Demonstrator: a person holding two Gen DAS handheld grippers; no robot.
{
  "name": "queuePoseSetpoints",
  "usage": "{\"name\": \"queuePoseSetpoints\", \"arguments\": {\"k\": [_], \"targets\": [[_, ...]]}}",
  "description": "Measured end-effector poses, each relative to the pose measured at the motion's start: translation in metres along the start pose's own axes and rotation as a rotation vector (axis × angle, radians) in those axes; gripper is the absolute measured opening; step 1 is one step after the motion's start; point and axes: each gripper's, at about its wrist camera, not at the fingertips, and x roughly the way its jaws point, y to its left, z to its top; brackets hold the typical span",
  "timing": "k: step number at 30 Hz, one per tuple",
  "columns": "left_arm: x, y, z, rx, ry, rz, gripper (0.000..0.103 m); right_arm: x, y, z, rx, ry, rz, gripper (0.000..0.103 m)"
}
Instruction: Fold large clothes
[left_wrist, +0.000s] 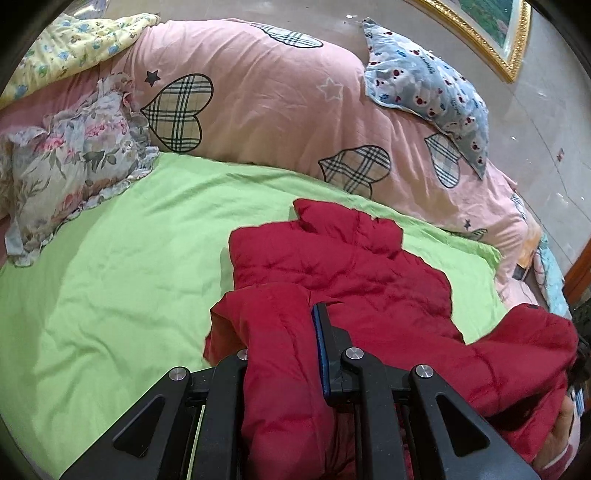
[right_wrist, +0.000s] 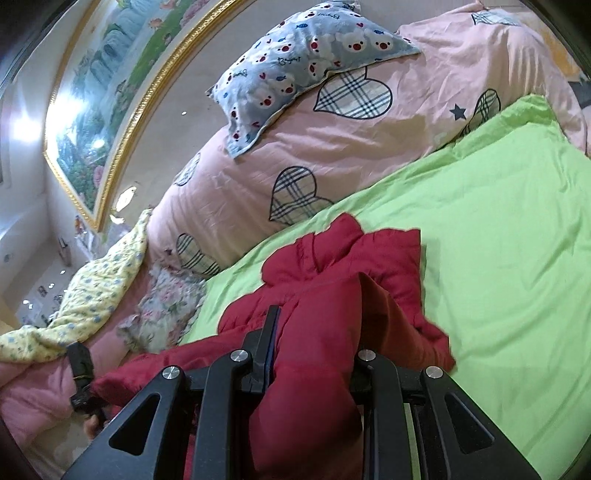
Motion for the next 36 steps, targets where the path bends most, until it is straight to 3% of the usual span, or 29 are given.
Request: {"name": "queuePoseSetpoints", "arguments": {"k": [16, 29, 36], "targets": [[0.107, -0.011, 0.069, -0.056, 0.035, 0.084, 0.014, 0.075, -0.025, 0.043, 0.035, -0.026, -0.099, 0.023], [0.236, 0.007, 0.104, -0.086, 0.115, 0.176, 0.016, 0.156, -0.069, 0.060, 0.118, 0.020, -0.223, 0.024], [0.284, 0.010, 0.113, -0.069, 0.147, 0.216, 0.019, 0.187, -0.081, 0.066, 0.122, 0.028, -0.265, 0.026]]}}
